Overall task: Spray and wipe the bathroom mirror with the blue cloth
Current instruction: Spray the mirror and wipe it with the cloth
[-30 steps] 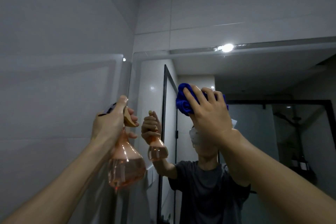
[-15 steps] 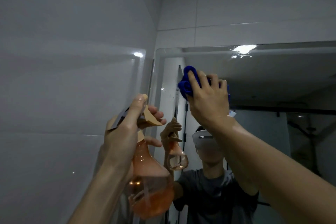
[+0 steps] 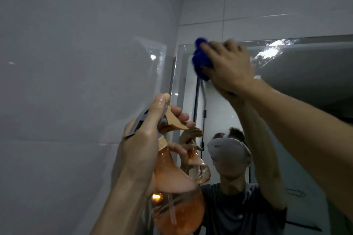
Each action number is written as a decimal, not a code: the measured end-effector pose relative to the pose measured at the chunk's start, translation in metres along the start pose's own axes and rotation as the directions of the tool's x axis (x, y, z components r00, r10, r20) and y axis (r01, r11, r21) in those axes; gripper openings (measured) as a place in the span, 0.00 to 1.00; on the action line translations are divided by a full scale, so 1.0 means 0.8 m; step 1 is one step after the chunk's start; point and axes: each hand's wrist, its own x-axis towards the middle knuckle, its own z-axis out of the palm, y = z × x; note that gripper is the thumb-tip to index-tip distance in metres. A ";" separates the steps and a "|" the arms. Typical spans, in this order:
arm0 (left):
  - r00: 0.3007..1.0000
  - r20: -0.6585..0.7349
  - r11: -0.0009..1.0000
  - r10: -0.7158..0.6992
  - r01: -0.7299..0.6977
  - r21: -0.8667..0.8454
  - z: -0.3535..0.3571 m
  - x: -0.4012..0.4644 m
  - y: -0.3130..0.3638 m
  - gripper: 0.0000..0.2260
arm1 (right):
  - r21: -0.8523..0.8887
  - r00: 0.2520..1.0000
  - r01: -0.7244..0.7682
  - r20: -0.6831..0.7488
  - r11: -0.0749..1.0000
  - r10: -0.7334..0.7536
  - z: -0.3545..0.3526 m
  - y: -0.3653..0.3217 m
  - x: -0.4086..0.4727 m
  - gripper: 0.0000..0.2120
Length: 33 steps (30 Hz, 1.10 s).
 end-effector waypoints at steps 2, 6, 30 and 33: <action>0.994 -0.045 0.995 0.100 -0.099 0.022 0.002 -0.007 -0.003 0.20 | -0.042 0.973 -0.228 -0.029 0.973 0.227 0.005 0.018 0.017 0.29; 0.994 -0.098 0.997 0.056 -0.060 -0.040 0.002 -0.005 -0.019 0.20 | -0.041 0.931 -0.365 -0.026 0.930 0.364 0.011 -0.009 0.049 0.27; 0.995 0.016 0.982 0.100 -0.096 -0.162 0.068 0.013 -0.014 0.18 | -0.047 0.999 -0.008 0.040 0.999 0.010 -0.015 0.046 -0.024 0.29; 0.996 0.054 0.982 0.077 -0.066 -0.175 0.080 0.017 -0.016 0.17 | -0.082 0.984 -0.179 -0.008 0.981 0.178 -0.035 0.125 -0.061 0.30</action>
